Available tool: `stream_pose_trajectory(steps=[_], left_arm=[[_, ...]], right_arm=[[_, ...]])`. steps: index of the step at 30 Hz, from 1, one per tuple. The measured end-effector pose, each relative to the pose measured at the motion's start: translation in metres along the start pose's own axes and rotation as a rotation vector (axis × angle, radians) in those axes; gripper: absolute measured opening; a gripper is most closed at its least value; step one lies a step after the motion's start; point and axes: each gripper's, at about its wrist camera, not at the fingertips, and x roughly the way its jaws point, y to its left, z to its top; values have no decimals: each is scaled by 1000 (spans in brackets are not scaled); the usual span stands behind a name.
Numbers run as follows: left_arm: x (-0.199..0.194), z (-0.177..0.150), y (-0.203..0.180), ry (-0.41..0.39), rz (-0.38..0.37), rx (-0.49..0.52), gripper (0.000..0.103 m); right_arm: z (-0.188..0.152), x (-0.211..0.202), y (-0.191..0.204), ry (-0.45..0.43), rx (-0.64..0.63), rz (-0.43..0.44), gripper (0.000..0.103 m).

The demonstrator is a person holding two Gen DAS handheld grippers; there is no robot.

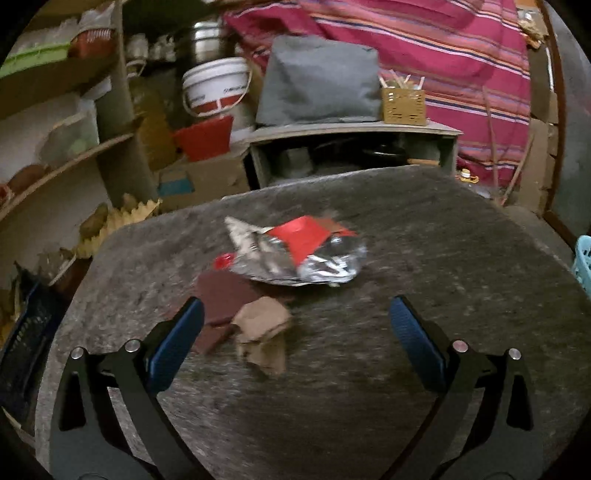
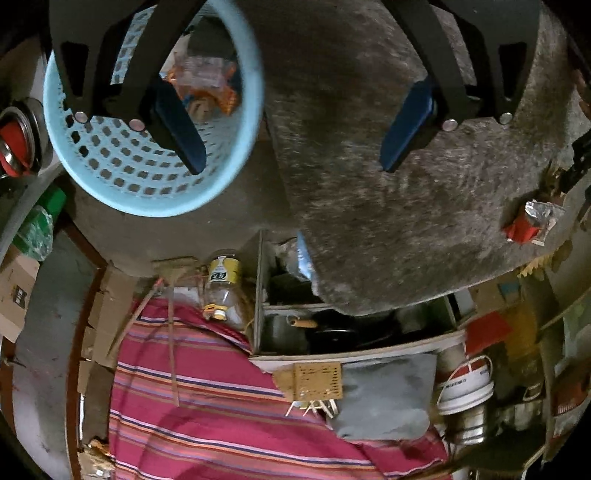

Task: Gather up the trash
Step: 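Return to the table and grasp the second crumpled brown paper with the left tool, then grasp the red-and-silver foil wrapper with the right tool while the left tool holds the paper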

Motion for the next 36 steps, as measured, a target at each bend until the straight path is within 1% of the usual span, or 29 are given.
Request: stream_pose_trajectory(steps=[2, 4, 5, 6, 8, 10, 11, 12, 17, 21, 24, 25, 27, 30, 33, 36], left_arm=[[9, 0, 9, 21, -10, -25, 95], [16, -2, 13, 40, -31, -36, 86], [22, -3, 13, 57, -46, -35, 79], [31, -4, 14, 92, -59, -35, 71], [41, -7, 14, 133, -71, -35, 61], [43, -6, 18, 128, -74, -44, 54], [43, -5, 20, 123, -83, -46, 43], [42, -5, 21, 123, -96, -36, 33], [32, -7, 25, 122, -117, -11, 33], [5, -4, 41, 65, -105, -10, 33], [-10, -3, 62, 12, -62, -18, 33], [-11, -3, 70, 8, -49, -25, 33], [-9, -3, 89, 11, -21, -51, 33], [-4, -1, 121, 6, 42, -86, 33], [2, 0, 145, 8, 64, -127, 33], [12, 0, 165, 16, 103, -139, 33]], right_arm=[[2, 4, 7, 6, 4, 4, 95], [5, 9, 14, 9, 14, 7, 95], [6, 11, 17, 13, 19, 7, 95], [6, 13, 20, 18, 24, 8, 95], [7, 18, 27, 27, 30, 13, 95], [8, 24, 38, 35, 20, 20, 95], [8, 25, 44, 37, 9, 20, 95], [8, 28, 52, 41, -8, 18, 95], [11, 32, 84, 42, -40, 41, 95], [14, 31, 114, 36, -79, 65, 95], [18, 27, 143, 24, -115, 100, 95], [18, 27, 149, 22, -124, 109, 95], [19, 25, 166, 16, -147, 128, 95], [21, 25, 192, 17, -184, 151, 95], [23, 29, 211, 35, -215, 165, 95], [32, 32, 228, 46, -227, 170, 95]])
